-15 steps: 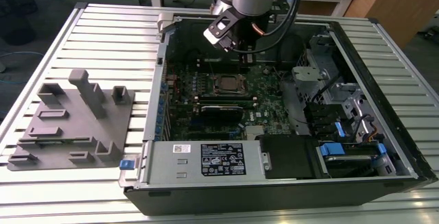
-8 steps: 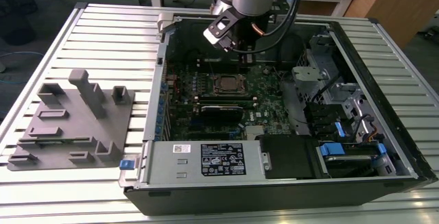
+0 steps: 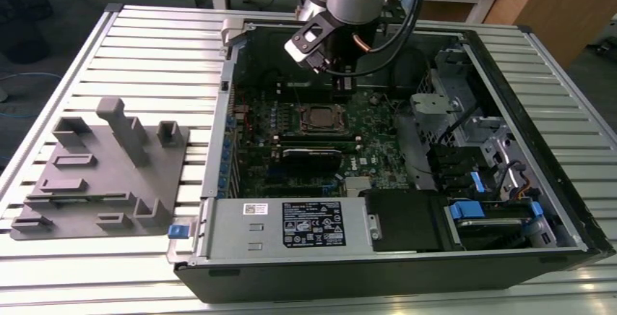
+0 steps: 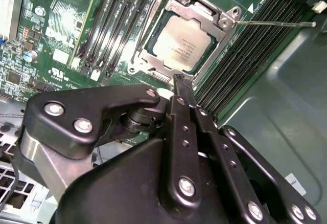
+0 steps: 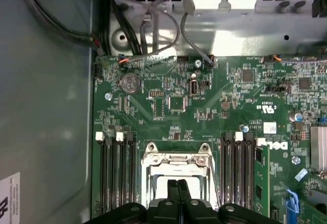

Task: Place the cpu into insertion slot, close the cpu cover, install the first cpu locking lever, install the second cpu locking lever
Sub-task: 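Close the cpu cover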

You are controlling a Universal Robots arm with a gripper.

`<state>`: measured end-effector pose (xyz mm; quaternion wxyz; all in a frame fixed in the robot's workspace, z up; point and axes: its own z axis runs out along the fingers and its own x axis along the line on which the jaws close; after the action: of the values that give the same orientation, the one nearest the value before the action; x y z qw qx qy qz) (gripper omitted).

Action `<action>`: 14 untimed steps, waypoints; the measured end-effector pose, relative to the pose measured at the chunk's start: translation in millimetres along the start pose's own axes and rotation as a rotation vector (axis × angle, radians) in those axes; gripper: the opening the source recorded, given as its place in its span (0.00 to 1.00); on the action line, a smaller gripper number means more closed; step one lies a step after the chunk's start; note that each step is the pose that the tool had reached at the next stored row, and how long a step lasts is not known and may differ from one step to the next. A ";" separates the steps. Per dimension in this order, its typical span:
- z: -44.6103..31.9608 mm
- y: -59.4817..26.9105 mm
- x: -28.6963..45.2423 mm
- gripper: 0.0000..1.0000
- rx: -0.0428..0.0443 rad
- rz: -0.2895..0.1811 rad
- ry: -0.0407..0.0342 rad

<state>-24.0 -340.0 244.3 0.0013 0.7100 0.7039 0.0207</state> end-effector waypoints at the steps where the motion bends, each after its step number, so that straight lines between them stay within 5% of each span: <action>1: 0.0 0.0 0.0 0.10 0.0001 0.000 -0.0002; 5: 0.4 -1.0 0.0 0.10 0.0000 0.000 -0.0003; 14: 8.4 -17.7 -2.5 0.10 -0.0004 -0.001 -0.0002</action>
<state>-41.5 -342.1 235.3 0.0015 0.7097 0.7042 0.0207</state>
